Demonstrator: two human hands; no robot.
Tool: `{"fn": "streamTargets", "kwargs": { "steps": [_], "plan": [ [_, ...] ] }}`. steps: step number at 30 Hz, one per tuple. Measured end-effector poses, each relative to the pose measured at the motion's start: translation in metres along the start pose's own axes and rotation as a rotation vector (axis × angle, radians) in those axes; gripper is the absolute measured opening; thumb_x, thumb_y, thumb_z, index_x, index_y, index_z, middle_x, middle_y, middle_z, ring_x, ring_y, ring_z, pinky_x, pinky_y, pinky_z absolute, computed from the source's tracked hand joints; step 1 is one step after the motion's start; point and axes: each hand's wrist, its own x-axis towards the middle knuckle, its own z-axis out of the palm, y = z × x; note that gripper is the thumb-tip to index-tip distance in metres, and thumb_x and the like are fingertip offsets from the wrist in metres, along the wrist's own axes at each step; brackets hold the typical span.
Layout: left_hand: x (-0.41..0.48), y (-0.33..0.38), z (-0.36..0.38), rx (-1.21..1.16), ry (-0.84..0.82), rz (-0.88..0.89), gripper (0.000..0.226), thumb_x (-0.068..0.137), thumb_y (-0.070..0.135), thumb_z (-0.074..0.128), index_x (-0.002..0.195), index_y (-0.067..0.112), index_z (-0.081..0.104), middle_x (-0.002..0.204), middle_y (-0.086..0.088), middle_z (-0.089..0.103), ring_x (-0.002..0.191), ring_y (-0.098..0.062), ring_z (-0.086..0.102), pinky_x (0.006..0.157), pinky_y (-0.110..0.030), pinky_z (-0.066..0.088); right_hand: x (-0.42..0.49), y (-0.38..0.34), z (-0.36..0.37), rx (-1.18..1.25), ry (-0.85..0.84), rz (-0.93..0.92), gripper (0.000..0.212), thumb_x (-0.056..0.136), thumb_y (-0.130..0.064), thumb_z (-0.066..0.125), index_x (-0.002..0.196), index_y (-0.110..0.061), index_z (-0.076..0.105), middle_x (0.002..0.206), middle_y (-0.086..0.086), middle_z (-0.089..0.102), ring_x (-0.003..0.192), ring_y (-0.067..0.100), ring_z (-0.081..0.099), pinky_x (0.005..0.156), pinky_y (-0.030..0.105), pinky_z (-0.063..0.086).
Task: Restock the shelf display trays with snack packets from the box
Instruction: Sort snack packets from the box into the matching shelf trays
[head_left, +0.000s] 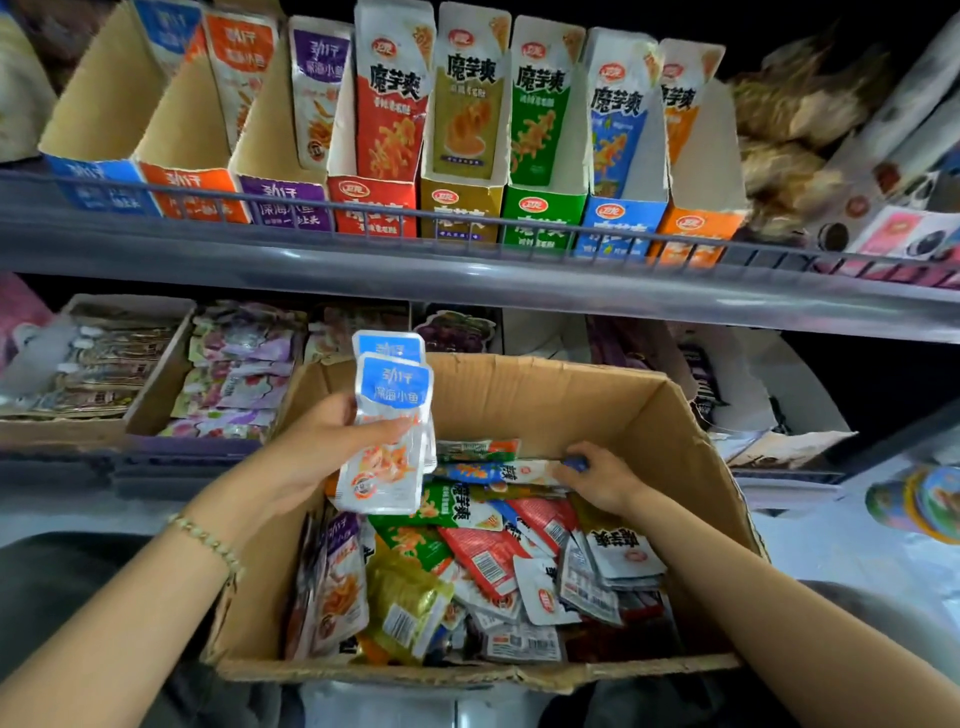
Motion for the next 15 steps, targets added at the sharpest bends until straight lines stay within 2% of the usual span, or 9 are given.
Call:
{"fn": "streamTargets", "kwargs": {
  "steps": [2, 5, 7, 8, 10, 12, 13, 15],
  "plan": [
    [-0.003, 0.000, 0.002, 0.009, -0.047, -0.037, 0.033, 0.082, 0.012, 0.068, 0.114, 0.015, 0.059, 0.103, 0.000, 0.072, 0.084, -0.012, 0.070, 0.070, -0.024, 0.054, 0.004, 0.005, 0.008, 0.074, -0.069, 0.079, 0.051, 0.089, -0.045, 0.062, 0.132, -0.019, 0.052, 0.129, 0.007, 0.056, 0.109, 0.022, 0.059, 0.090, 0.031, 0.050],
    [-0.005, 0.000, 0.002, 0.040, -0.127, -0.052, 0.062, 0.069, 0.028, 0.084, 0.123, 0.019, 0.053, 0.112, 0.000, 0.071, 0.099, -0.019, 0.069, 0.086, -0.036, 0.053, 0.004, 0.007, 0.014, 0.234, -0.071, 0.004, 0.028, 0.080, -0.033, 0.076, 0.102, -0.018, 0.069, 0.118, 0.004, 0.064, 0.099, 0.019, 0.063, 0.090, 0.032, 0.052],
    [-0.007, 0.001, 0.004, 0.083, -0.150, -0.064, 0.060, 0.069, 0.033, 0.082, 0.121, 0.020, 0.055, 0.111, 0.001, 0.071, 0.100, -0.019, 0.069, 0.091, -0.041, 0.052, -0.001, 0.006, 0.021, 0.213, -0.112, -0.066, 0.022, 0.075, -0.032, 0.080, 0.088, -0.016, 0.073, 0.107, -0.003, 0.066, 0.100, 0.013, 0.062, 0.091, 0.031, 0.049],
    [-0.006, 0.000, 0.005, 0.088, -0.150, -0.067, 0.055, 0.070, 0.032, 0.077, 0.119, 0.020, 0.057, 0.110, 0.001, 0.072, 0.099, -0.018, 0.069, 0.092, -0.043, 0.052, -0.003, 0.004, 0.024, 0.199, -0.123, -0.101, 0.023, 0.075, -0.031, 0.081, 0.087, -0.013, 0.072, 0.103, -0.007, 0.065, 0.100, 0.011, 0.059, 0.088, 0.026, 0.046],
    [-0.006, 0.001, 0.004, 0.093, -0.133, -0.074, 0.049, 0.072, 0.028, 0.071, 0.119, 0.021, 0.058, 0.110, 0.002, 0.072, 0.100, -0.018, 0.069, 0.093, -0.044, 0.052, -0.007, -0.001, 0.026, 0.230, -0.137, -0.123, 0.029, 0.077, -0.026, 0.080, 0.097, -0.013, 0.063, 0.101, -0.009, 0.058, 0.095, 0.007, 0.055, 0.075, 0.016, 0.043],
    [-0.008, 0.002, 0.005, 0.078, -0.126, -0.072, 0.053, 0.070, 0.031, 0.075, 0.119, 0.023, 0.057, 0.109, 0.003, 0.072, 0.099, -0.017, 0.069, 0.092, -0.042, 0.052, -0.007, -0.005, 0.023, 0.277, -0.188, -0.110, 0.041, 0.081, -0.022, 0.076, 0.113, -0.021, 0.051, 0.100, -0.011, 0.053, 0.089, 0.002, 0.054, 0.066, 0.008, 0.045],
    [-0.009, 0.003, 0.005, 0.069, -0.121, -0.073, 0.056, 0.068, 0.035, 0.078, 0.119, 0.024, 0.056, 0.108, 0.005, 0.072, 0.099, -0.016, 0.069, 0.092, -0.040, 0.052, -0.009, -0.008, 0.021, 0.268, -0.219, -0.109, 0.045, 0.083, -0.023, 0.074, 0.119, -0.024, 0.047, 0.101, -0.012, 0.053, 0.090, 0.001, 0.055, 0.068, 0.007, 0.047],
    [-0.009, 0.004, 0.006, 0.065, -0.104, -0.077, 0.059, 0.066, 0.036, 0.080, 0.119, 0.025, 0.056, 0.107, 0.006, 0.072, 0.099, -0.014, 0.068, 0.091, -0.035, 0.051, -0.007, -0.008, 0.022, 0.178, -0.248, -0.110, 0.052, 0.082, -0.031, 0.074, 0.127, -0.022, 0.050, 0.114, -0.008, 0.054, 0.107, 0.009, 0.055, 0.086, 0.015, 0.045]
  ]
}}
